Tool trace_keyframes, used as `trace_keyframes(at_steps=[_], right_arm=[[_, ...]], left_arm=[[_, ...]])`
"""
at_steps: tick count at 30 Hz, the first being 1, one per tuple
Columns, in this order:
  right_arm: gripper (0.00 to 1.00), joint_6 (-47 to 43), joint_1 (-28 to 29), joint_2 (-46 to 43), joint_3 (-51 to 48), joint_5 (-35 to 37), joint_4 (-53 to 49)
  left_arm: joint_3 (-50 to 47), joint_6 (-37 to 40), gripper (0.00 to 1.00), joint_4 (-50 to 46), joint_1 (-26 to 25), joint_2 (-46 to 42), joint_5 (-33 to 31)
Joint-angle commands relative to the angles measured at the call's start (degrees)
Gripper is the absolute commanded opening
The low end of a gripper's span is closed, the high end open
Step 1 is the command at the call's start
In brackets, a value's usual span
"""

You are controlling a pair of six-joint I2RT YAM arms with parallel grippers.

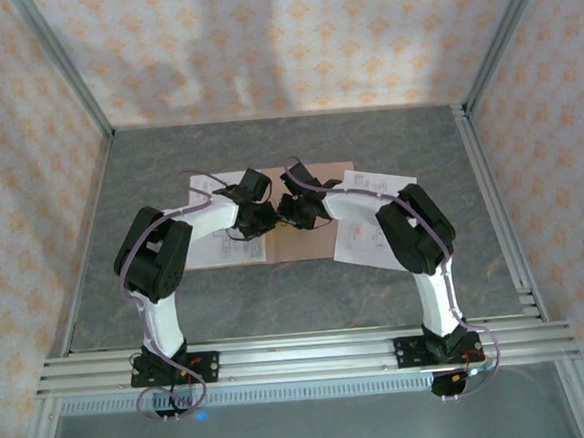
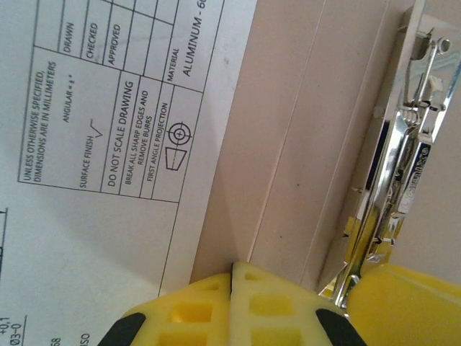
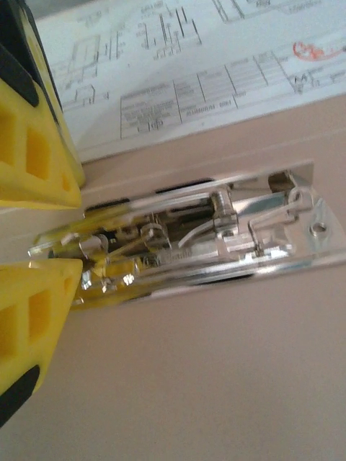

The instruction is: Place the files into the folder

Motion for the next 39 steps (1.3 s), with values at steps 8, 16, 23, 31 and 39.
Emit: trace_keyframes(at_steps=[8,16,23,31,39], right_arm=[[0.23,-2.1,1.2,3.4,2.0,1.7,-6.3],[0.2,-2.9,1.3,5.7,5.1,2.1,-10.9],[0.2,-3.4,1.5,8.2,4.5,2.8,-13.2],[0.2,-1.2,0.6,6.9,1.9,2.9,-10.0],[0.17,-3.6,1.2,11.7,4.1,6.2,-17.3]], left_arm=[[-2.5,0.7,0.0,-6.8,0.3,4.9,-3.3],[-2.2,0.5,0.0,-7.2,0.3,5.1,-3.7],[-2.3,0.0,0.0,-6.9,0.3,4.8,-3.4],[-5.5,-1.9,0.0,-2.4,1.8,6.0,0.0],[-6.4,-1.3,0.0,-2.7,2.3,5.4,-1.0]])
